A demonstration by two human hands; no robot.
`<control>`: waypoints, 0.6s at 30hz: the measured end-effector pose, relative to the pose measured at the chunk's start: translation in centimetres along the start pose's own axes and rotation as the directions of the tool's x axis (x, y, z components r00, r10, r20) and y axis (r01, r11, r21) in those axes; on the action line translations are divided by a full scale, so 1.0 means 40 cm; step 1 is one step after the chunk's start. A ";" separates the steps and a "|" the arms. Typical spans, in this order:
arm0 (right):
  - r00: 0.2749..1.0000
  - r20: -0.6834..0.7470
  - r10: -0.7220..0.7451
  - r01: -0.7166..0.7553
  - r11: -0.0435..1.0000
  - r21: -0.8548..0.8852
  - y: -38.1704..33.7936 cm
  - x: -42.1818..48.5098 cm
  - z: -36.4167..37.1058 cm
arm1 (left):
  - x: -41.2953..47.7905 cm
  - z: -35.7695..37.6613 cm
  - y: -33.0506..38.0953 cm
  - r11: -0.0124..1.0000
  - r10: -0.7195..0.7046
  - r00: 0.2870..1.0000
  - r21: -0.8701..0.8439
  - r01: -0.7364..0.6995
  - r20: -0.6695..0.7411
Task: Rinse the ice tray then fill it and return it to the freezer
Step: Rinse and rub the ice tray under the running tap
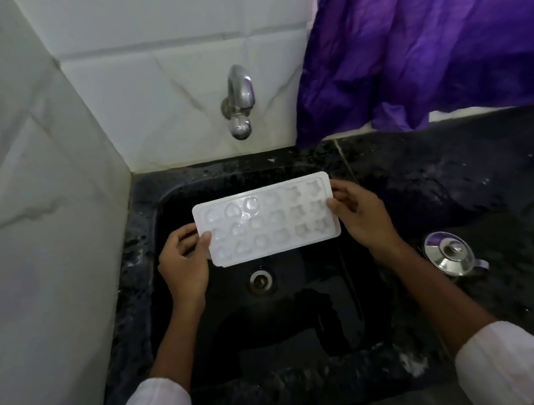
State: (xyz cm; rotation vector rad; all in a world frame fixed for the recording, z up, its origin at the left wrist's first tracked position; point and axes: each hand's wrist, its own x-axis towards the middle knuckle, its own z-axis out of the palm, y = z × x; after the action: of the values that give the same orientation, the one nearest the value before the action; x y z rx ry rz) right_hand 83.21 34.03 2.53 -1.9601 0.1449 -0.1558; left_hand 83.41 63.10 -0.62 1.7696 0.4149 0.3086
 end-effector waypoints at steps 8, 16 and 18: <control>0.993 -0.107 0.055 -0.053 0.998 0.024 -0.017 -0.014 -0.181 | -0.051 0.144 0.063 0.979 -0.044 0.977 -0.187 0.084 0.209; 0.941 -0.244 0.234 -0.203 0.968 0.147 0.042 -0.003 -0.405 | -0.115 0.344 0.133 0.973 -0.002 0.880 -0.202 0.111 0.475; 0.932 -0.248 0.266 -0.227 0.958 0.173 0.077 0.006 -0.452 | -0.135 0.397 0.145 0.973 -0.003 0.862 -0.197 0.120 0.507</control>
State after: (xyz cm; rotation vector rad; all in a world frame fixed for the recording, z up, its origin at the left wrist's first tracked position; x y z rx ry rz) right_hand 80.17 16.40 6.61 -1.7540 0.5436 -0.2594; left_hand 85.88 45.66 1.37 1.5374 0.0531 -0.1572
